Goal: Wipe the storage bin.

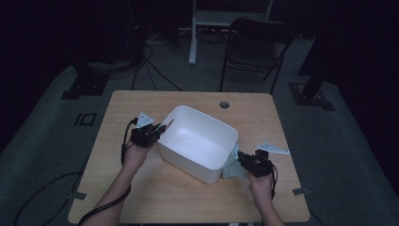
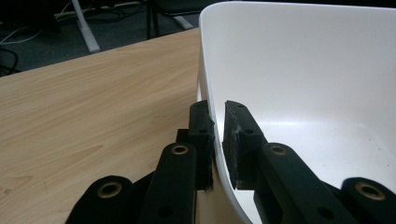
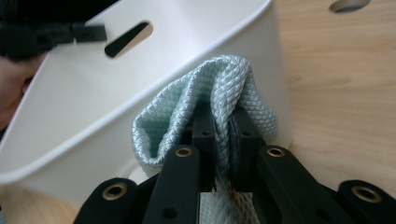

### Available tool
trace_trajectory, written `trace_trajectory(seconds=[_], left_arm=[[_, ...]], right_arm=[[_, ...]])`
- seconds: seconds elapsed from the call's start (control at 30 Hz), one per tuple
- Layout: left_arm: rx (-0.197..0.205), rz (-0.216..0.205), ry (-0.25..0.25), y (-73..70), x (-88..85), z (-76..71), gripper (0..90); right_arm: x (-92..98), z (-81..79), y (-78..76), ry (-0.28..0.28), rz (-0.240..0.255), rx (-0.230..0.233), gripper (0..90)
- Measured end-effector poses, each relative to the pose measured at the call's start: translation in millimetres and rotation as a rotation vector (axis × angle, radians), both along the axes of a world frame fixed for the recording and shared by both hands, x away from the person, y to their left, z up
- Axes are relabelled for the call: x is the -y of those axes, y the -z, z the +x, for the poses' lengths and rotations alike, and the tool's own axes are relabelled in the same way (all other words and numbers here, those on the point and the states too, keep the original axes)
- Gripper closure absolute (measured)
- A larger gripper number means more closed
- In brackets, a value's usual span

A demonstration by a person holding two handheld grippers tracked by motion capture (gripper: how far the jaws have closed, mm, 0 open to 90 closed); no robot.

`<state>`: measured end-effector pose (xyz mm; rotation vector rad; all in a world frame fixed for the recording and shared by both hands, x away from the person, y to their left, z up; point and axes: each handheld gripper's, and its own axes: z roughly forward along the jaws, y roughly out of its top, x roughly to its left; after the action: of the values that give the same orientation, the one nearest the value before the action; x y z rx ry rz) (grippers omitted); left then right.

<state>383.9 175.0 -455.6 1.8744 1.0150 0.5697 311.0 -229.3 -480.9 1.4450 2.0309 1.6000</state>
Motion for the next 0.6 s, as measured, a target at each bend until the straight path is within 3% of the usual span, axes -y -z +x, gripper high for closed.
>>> trace_trajectory(seconds=[0.23, 0.47, 0.6], left_arm=[[-0.002, 0.001, -0.007, -0.2, 1.2, 0.2, 81.6], [-0.001, 0.005, -0.001, -0.2, 1.1, -0.2, 81.7], [-0.005, 0.006, -0.001, -0.6, 2.1, 0.0, 81.7]], right_arm=[[2.0, 7.1, 5.6, 0.006, 0.013, -0.016, 83.4], [9.1, 15.5, -9.8, 0.033, 0.021, 0.013, 83.2], [8.4, 20.5, -11.2, 0.033, 0.002, 0.017, 83.5]])
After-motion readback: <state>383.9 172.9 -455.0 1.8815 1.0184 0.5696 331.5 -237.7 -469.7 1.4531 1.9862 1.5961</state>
